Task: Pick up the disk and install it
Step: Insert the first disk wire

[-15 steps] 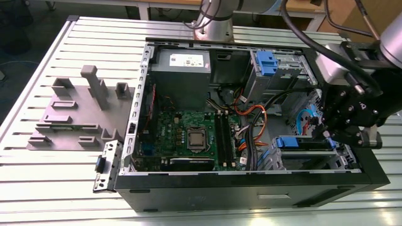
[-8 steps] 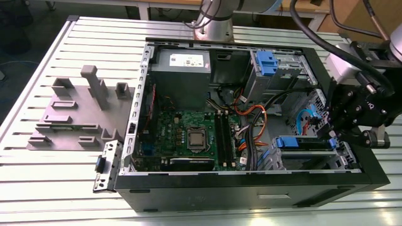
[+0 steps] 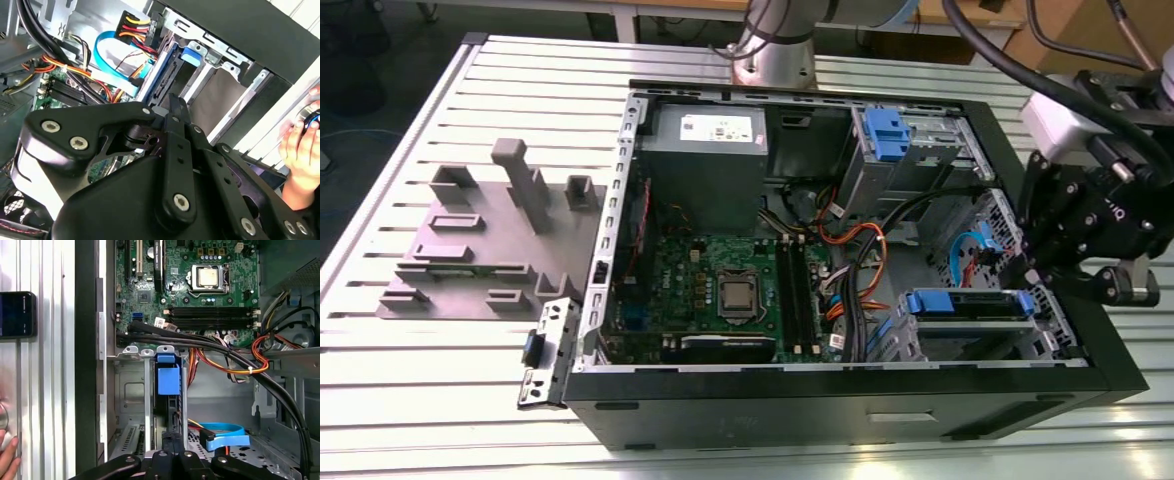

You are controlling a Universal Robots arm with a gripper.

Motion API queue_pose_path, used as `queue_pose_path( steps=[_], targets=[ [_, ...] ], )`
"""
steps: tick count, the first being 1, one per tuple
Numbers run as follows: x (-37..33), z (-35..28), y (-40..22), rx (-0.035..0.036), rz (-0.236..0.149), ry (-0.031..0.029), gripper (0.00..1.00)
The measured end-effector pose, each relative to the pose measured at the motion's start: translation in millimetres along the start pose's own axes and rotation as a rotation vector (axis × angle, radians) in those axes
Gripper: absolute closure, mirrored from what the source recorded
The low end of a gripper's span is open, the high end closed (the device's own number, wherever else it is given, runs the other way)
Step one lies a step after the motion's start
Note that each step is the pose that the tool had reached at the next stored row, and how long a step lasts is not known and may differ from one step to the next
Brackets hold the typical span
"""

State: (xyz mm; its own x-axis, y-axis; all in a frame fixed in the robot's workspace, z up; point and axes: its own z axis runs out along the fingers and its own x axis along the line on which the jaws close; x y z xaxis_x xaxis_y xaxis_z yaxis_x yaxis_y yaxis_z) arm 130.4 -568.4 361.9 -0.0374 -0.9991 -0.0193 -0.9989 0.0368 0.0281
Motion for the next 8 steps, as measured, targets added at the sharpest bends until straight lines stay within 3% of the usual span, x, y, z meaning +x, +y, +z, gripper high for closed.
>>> queue_pose_path(
  steps=[2, 8],
  targets=[
    [-2.8, -0.2, -0.7, -0.0002, 0.000, 0.0052, 0.89],
    [-11.3, 0.0, -4.2, -0.0018, 0.000, 0.0098, 0.89]
  ],
)
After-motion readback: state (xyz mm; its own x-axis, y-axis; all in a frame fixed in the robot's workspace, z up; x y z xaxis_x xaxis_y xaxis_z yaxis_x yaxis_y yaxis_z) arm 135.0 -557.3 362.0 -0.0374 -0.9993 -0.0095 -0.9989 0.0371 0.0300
